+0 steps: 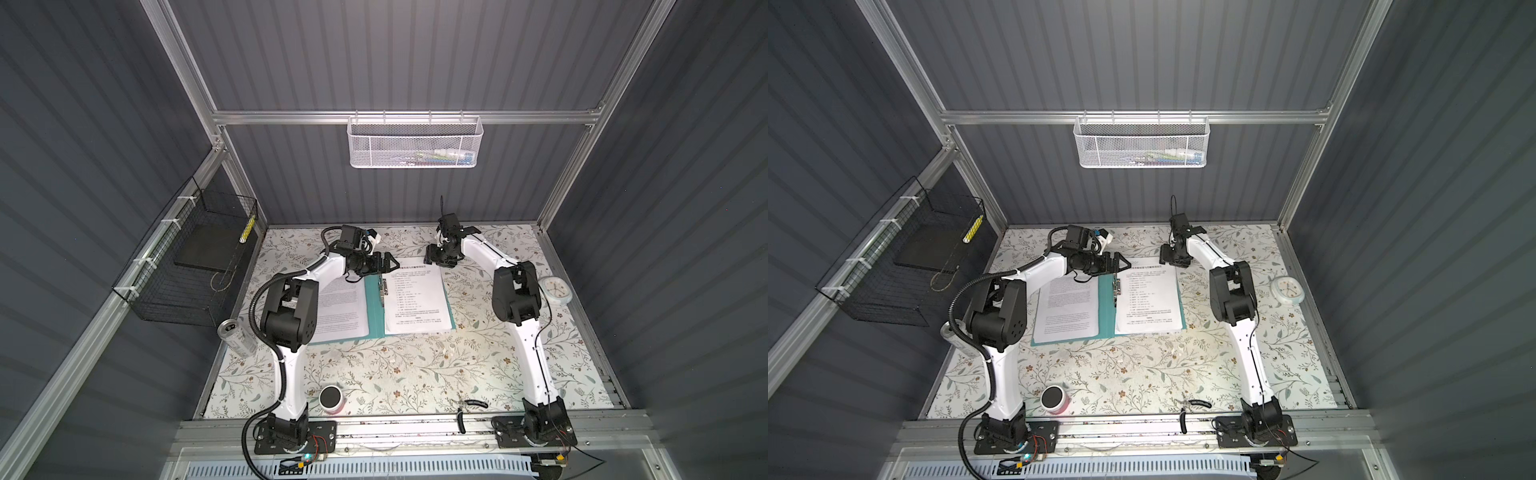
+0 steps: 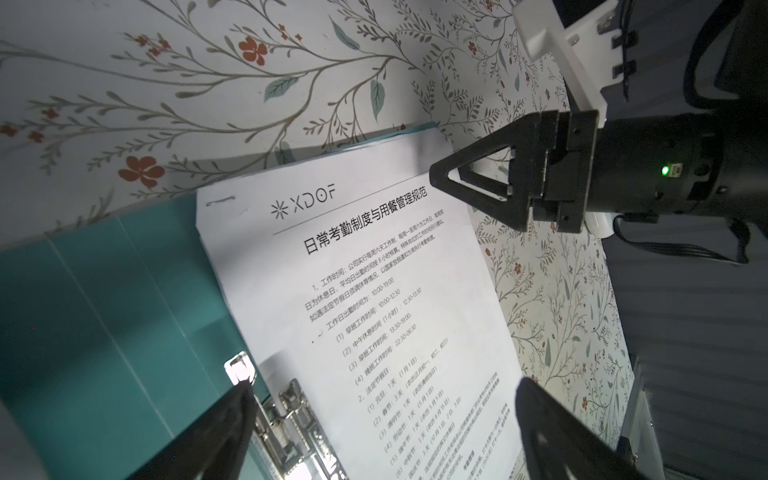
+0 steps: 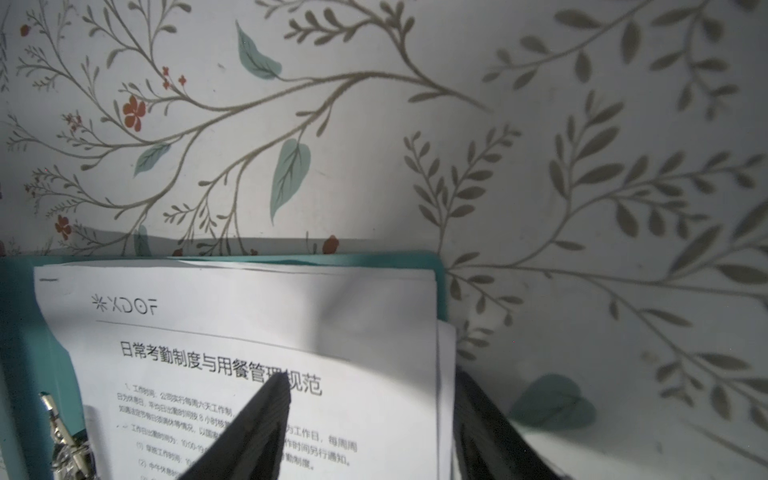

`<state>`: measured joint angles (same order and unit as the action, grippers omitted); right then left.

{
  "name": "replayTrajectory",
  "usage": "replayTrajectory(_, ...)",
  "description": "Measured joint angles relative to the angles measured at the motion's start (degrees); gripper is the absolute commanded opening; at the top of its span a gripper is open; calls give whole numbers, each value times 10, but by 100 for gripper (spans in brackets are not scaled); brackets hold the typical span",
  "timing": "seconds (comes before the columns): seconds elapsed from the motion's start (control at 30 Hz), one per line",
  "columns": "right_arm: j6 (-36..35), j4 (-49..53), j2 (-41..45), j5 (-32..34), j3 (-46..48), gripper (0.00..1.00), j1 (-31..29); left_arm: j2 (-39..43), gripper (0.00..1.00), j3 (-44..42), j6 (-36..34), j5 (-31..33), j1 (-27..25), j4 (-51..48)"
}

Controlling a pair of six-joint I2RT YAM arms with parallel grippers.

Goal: Put the files into the folder

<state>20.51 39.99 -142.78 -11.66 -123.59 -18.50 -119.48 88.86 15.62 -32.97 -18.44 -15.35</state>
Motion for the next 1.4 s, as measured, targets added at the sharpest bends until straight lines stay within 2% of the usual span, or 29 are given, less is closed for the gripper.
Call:
replayTrajectory(0.33,0,5,-19,-15,-51,63,-7,0,98,0,-2,0,0,0)
replayTrajectory(0.7,1,4,-32,-6,-51,63,-11,0,98,0,-4,0,0,0)
replayTrajectory(0.9,0,6,-21,20,-37,67,-11,0,99,0,-4,4,0,0)
replayTrajectory(1.07,-2,-1,35,62,31,69,-4,5,99,-5,-4,25,0,1)
replayTrajectory(1.2,-9,-23,126,84,107,64,6,52,95,-66,2,59,0,10)
replayTrajectory(1.27,-9,-35,171,76,137,63,9,88,92,-109,8,78,0,14)
replayTrajectory(1.4,1,-69,243,11,192,62,2,156,90,-187,19,102,0,33)
